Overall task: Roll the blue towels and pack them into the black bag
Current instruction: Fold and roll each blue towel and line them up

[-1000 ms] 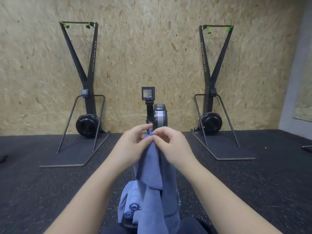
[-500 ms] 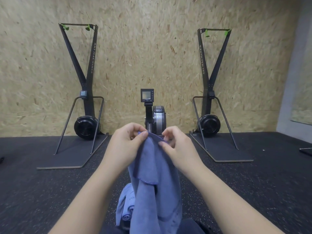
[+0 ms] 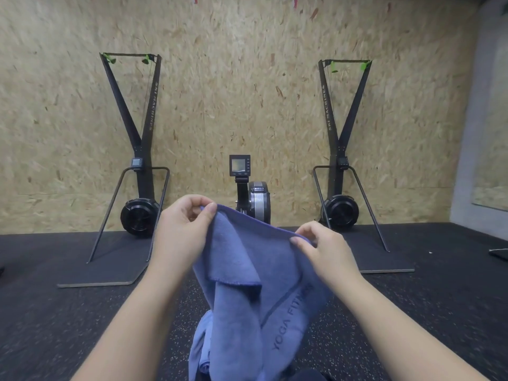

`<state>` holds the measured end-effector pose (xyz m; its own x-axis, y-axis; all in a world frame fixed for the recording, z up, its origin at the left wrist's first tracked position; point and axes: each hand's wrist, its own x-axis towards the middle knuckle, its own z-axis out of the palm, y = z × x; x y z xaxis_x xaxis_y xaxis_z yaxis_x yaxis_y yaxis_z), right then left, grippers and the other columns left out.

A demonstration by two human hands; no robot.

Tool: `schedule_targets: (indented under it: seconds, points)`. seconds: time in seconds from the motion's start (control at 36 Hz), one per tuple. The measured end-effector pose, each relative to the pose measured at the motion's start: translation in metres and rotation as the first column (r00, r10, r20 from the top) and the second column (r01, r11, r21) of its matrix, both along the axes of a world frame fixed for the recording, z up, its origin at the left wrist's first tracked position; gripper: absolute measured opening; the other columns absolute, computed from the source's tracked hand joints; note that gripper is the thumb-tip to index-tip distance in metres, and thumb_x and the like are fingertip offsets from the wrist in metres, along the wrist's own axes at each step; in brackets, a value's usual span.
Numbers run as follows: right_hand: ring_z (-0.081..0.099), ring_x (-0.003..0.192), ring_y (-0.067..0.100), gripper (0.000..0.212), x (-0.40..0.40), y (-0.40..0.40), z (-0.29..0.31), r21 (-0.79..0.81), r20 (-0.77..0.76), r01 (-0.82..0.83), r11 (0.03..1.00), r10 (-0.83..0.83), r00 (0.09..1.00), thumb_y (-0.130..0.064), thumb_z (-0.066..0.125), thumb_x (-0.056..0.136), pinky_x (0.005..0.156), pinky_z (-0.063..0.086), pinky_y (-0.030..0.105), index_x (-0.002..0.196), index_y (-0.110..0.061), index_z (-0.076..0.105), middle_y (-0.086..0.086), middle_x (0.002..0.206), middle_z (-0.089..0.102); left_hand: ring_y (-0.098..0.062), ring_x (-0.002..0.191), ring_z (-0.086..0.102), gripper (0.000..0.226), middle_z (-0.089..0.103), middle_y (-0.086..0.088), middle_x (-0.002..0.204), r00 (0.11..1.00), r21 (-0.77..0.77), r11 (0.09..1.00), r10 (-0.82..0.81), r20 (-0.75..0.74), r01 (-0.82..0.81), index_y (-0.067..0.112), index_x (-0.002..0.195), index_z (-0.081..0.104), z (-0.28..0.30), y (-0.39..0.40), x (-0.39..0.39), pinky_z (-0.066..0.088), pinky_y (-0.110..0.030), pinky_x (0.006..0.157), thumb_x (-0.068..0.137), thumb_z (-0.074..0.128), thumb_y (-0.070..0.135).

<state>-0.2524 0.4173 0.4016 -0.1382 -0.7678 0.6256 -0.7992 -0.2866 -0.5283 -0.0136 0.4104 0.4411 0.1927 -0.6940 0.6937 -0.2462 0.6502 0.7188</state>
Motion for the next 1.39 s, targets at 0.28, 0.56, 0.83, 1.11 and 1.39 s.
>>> schedule_targets:
  seconds: [0.28,0.56,0.83,1.11,1.39]
  points:
    - [0.044,0.054,-0.001,0.022,0.010,0.003,0.019,-0.025,0.259,-0.187,0.982,0.187,0.948,-0.025,0.065,0.089,0.053,0.036,0.012,0.068,-0.019,0.060,-0.012,0.060,0.055,-0.006,0.064,0.054,0.013,0.061,0.005,0.067,0.999,0.022,0.999,0.044,0.010,-0.044,0.024,0.076,0.066,0.004,0.002,0.009,0.042,-0.024,0.063,0.087,0.068,0.018]
    - [0.042,0.057,0.006,0.024,0.049,0.007,0.043,0.037,0.239,-0.296,0.954,0.279,0.930,-0.026,0.060,0.091,0.055,0.035,0.020,0.068,-0.019,0.057,-0.006,0.064,0.054,-0.011,0.063,0.054,0.006,0.060,0.001,0.065,0.995,0.259,0.961,-0.093,-0.026,0.097,0.018,0.087,0.066,-0.016,-0.002,-0.003,0.042,-0.023,0.066,0.088,0.067,0.013]
    - [0.057,0.066,0.000,0.014,0.067,0.016,0.039,-0.008,0.305,-0.355,0.935,0.340,0.889,-0.024,0.062,0.091,0.064,0.045,0.016,0.077,-0.024,0.065,-0.008,0.074,0.067,-0.013,0.080,0.065,0.034,0.074,0.001,0.090,0.944,0.292,0.897,-0.315,-0.100,0.330,0.026,0.097,0.069,-0.023,0.016,-0.036,0.053,-0.034,0.078,0.095,0.049,-0.001]
    - [0.069,0.090,0.007,0.026,0.057,0.040,0.037,-0.041,0.532,-0.491,0.870,0.434,0.727,-0.001,0.059,0.083,0.078,0.053,0.020,0.101,-0.016,0.068,-0.003,0.093,0.074,-0.012,0.059,0.051,0.046,0.064,-0.006,0.079,0.898,0.206,0.877,-0.439,-0.024,0.434,0.039,0.102,0.069,-0.027,0.037,-0.037,0.043,-0.024,0.063,0.078,0.062,0.000]
    - [0.067,0.093,0.010,0.034,0.060,0.043,0.030,-0.029,0.501,-0.606,0.795,0.536,0.679,0.005,0.056,0.086,0.087,0.051,0.024,0.107,-0.022,0.058,-0.007,0.094,0.074,-0.015,0.074,0.066,0.018,0.070,0.005,0.086,0.983,0.113,0.981,-0.167,0.077,0.158,0.032,0.086,0.068,-0.032,0.028,-0.040,0.054,-0.036,0.073,0.076,0.078,0.022]
